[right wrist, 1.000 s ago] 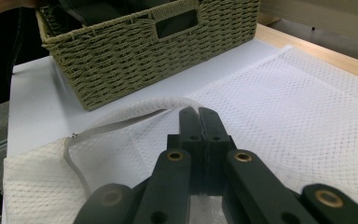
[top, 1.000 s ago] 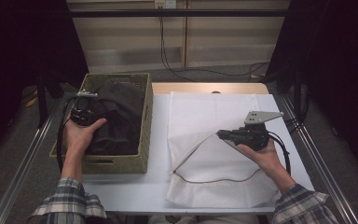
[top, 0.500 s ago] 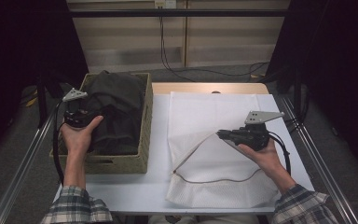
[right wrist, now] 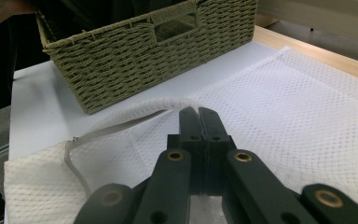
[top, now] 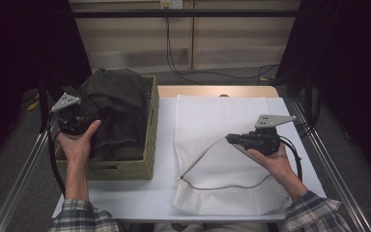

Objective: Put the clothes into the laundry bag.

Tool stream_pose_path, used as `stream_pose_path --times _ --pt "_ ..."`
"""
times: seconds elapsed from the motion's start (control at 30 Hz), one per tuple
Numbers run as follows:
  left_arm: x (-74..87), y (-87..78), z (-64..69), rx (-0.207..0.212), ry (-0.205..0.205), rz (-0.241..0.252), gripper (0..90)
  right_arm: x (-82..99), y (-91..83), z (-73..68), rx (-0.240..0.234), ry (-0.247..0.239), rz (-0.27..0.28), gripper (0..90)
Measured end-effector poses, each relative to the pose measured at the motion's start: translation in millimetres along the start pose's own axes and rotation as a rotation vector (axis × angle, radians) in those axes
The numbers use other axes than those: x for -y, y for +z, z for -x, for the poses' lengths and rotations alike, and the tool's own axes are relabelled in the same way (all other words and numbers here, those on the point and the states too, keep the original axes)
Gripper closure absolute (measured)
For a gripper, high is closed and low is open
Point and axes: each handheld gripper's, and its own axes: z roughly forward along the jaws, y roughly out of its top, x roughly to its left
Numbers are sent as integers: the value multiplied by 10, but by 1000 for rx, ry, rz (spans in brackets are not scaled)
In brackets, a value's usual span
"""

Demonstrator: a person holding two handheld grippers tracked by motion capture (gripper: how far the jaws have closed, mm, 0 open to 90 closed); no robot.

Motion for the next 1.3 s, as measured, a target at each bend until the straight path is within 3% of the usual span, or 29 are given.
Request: stream_pose_path --times 0.1,0.2,0.57,0.67,0.87,1.1,1.3 --pt "-39 -55 17 -1 -1 33 701 0 -14 6 2 1 2 900" --pt "-87 -119 47 -17 30 47 701 -3 -12 6 6 5 1 900" --pt "-202 -326 83 25 30 148 701 -5 -5 -5 7 1 -1 900" --pt "-242 -371 112 29 45 163 701 -6 -3 1 4 4 0 900" --pt "-330 -459 227 27 69 196 701 -7 7 0 5 1 -3 900" --pt "-445 -595 372 64 105 230 701 -5 -1 5 7 -1 -6 900" --pt "-495 -583 516 98 128 235 700 -5 -2 12 7 2 -5 900"
